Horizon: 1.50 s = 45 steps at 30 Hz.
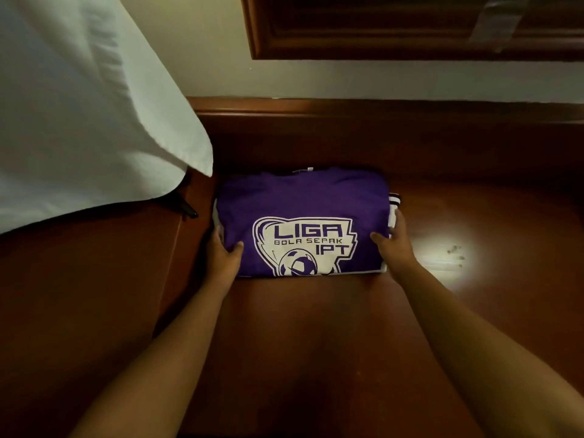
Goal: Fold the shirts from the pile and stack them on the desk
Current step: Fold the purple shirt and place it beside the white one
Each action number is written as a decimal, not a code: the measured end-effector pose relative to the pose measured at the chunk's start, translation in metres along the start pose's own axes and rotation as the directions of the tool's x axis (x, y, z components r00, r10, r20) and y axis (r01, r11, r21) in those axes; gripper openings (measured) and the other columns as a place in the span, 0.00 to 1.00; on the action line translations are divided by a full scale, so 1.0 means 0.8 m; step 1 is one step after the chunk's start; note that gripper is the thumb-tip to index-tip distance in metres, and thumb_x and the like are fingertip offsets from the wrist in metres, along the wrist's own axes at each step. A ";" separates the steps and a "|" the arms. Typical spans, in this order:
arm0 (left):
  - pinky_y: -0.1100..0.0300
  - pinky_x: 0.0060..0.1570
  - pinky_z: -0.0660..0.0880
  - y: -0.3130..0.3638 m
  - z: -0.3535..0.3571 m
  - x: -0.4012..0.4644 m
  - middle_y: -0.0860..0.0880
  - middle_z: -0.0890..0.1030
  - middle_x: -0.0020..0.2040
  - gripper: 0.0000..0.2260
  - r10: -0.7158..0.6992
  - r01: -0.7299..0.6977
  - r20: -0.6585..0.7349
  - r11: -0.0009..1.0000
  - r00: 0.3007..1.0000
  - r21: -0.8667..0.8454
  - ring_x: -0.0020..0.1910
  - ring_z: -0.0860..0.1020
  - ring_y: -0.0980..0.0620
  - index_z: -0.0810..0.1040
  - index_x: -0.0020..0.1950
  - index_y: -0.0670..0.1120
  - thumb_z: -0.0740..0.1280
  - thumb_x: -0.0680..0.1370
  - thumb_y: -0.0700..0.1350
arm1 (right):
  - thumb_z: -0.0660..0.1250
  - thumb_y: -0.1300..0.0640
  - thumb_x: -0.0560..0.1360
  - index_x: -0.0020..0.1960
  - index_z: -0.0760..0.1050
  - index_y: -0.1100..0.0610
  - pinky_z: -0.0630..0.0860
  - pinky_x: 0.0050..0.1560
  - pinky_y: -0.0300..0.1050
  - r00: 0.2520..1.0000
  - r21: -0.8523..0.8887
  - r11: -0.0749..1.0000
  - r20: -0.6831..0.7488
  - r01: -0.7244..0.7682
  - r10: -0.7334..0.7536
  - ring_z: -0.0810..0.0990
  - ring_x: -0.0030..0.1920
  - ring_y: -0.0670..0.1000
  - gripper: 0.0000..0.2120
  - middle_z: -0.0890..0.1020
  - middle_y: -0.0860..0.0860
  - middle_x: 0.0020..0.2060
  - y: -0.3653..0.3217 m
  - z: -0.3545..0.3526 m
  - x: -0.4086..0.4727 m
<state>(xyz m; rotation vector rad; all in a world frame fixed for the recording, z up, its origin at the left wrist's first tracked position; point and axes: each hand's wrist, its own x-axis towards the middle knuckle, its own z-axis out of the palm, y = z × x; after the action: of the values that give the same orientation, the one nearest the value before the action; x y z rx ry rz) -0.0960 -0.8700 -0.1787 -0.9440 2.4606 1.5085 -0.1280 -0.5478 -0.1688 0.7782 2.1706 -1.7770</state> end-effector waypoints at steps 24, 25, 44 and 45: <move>0.51 0.52 0.75 -0.032 0.015 -0.023 0.38 0.81 0.55 0.16 -0.229 0.233 -0.053 0.968 0.972 0.091 0.52 0.79 0.39 0.78 0.58 0.37 0.68 0.77 0.47 | 0.65 0.62 0.78 0.66 0.69 0.66 0.74 0.51 0.49 0.941 -0.089 0.942 -0.130 -0.324 0.312 0.75 0.58 0.60 0.18 0.75 0.61 0.63 0.014 -0.001 -0.036; 0.51 0.52 0.75 -0.037 0.014 -0.029 0.37 0.81 0.55 0.15 -0.239 0.243 -0.052 0.965 0.970 0.099 0.52 0.79 0.39 0.78 0.58 0.37 0.67 0.78 0.47 | 0.65 0.62 0.78 0.65 0.70 0.66 0.75 0.52 0.51 0.930 -0.094 0.930 -0.131 -0.356 0.343 0.75 0.58 0.61 0.17 0.75 0.62 0.63 0.018 -0.005 -0.039; 0.43 0.73 0.56 0.081 0.047 0.045 0.42 0.63 0.75 0.27 0.258 -0.329 0.206 0.685 0.944 0.650 0.76 0.55 0.42 0.56 0.77 0.46 0.60 0.81 0.50 | 0.62 0.51 0.80 0.76 0.57 0.54 0.48 0.73 0.62 0.954 -0.843 0.451 0.223 0.292 -0.201 0.54 0.76 0.58 0.28 0.61 0.55 0.75 -0.055 0.029 0.043; 0.43 0.72 0.57 0.085 0.045 0.058 0.41 0.64 0.74 0.27 0.201 -0.320 0.251 0.665 0.947 0.675 0.75 0.56 0.41 0.56 0.77 0.45 0.60 0.81 0.50 | 0.62 0.51 0.79 0.75 0.57 0.54 0.47 0.73 0.63 0.961 -0.868 0.415 0.221 0.273 -0.168 0.55 0.75 0.58 0.27 0.63 0.55 0.73 -0.058 0.032 0.050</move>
<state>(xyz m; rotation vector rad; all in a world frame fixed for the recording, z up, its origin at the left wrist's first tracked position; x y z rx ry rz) -0.1789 -0.8389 -0.1626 -0.3078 2.7627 0.4931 -0.1901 -0.5680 -0.1556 0.0990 2.7191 -0.4175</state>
